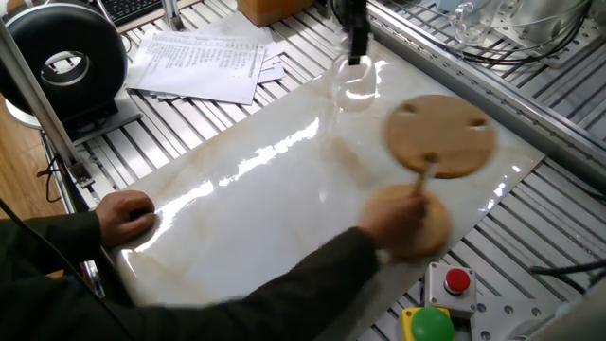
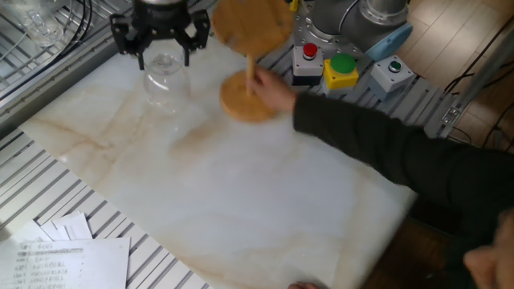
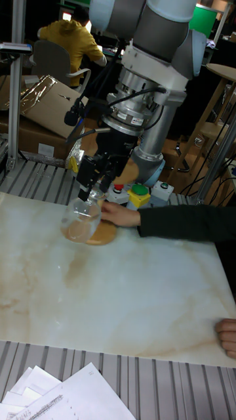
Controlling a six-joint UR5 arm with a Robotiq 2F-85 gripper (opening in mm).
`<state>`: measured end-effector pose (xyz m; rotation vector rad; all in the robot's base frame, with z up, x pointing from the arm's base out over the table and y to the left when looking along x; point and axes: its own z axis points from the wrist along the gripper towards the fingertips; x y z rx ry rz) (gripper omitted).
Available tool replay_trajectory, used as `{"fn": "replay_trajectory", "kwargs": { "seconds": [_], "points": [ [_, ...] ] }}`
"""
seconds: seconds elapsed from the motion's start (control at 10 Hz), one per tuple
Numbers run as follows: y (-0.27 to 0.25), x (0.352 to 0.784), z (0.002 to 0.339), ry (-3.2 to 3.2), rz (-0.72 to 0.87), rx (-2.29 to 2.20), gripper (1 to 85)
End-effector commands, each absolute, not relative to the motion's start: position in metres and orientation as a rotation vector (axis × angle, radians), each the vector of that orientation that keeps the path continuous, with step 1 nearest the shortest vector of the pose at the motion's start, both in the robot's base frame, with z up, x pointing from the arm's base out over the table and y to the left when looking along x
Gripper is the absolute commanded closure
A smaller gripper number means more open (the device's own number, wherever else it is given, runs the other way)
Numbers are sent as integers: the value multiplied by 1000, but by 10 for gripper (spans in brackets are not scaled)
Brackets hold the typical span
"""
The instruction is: Put the glass cup onto the shelf
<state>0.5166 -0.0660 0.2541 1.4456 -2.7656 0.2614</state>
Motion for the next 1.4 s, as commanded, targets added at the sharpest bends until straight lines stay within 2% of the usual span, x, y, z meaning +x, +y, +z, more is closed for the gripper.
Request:
{"fn": "replay_trajectory", "kwargs": {
  "seconds": [0.0,0.2,0.4,0.6,0.8,1.3],
  "points": [
    [-64,510,253,-2714,238,1551,847],
    [-58,532,267,-2681,285,1594,847],
    [-45,570,291,-2638,395,1621,847],
    [-13,595,316,-2637,460,1565,847],
    [8,597,310,-2692,410,1518,847],
    [-8,559,282,-2740,254,1438,847]
  ]
}}
